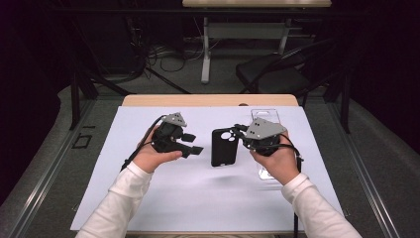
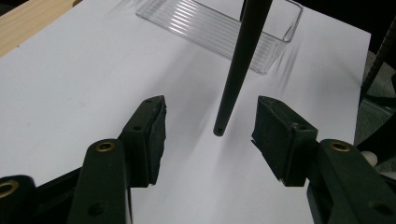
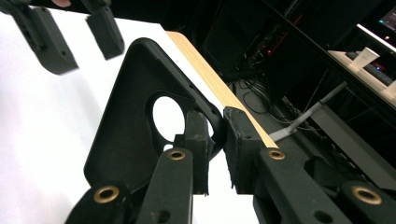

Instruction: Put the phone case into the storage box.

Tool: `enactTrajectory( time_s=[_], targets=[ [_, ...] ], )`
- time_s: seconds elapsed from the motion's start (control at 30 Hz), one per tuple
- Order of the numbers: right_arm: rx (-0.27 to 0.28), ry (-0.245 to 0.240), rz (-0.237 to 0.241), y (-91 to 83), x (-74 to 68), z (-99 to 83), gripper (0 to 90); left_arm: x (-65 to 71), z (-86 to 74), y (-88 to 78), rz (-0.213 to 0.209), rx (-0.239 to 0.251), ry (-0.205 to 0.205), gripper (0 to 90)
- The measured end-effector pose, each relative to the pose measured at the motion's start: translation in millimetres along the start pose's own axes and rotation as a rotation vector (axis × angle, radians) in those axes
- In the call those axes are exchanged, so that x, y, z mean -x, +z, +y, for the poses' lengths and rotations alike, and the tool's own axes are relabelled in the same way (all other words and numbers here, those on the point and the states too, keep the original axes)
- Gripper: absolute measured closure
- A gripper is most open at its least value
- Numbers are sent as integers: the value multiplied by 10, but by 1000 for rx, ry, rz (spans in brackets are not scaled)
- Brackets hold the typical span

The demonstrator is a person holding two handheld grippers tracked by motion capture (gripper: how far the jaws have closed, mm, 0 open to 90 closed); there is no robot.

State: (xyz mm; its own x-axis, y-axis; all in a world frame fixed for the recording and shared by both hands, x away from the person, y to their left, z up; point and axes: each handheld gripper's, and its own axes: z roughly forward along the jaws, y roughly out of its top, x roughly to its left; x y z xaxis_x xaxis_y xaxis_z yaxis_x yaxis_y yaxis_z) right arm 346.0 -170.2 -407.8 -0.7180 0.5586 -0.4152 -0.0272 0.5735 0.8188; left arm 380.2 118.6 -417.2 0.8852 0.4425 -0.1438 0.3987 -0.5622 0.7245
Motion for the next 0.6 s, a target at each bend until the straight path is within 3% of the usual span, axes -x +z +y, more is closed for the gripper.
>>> enactTrajectory(
  time_s=[0.23, 0.37, 0.6],
  targets=[
    [3, -4, -20, -52, 51, -35, 806, -31, -98, -50, 22, 31, -31, 418],
    [4, -9, -27, -69, 76, -47, 806, -62, -153, -49, 71, 37, -51, 324],
    [7, -9, -48, -108, 135, -69, 806, -148, -227, -91, 91, 63, -104, 216]
  ],
)
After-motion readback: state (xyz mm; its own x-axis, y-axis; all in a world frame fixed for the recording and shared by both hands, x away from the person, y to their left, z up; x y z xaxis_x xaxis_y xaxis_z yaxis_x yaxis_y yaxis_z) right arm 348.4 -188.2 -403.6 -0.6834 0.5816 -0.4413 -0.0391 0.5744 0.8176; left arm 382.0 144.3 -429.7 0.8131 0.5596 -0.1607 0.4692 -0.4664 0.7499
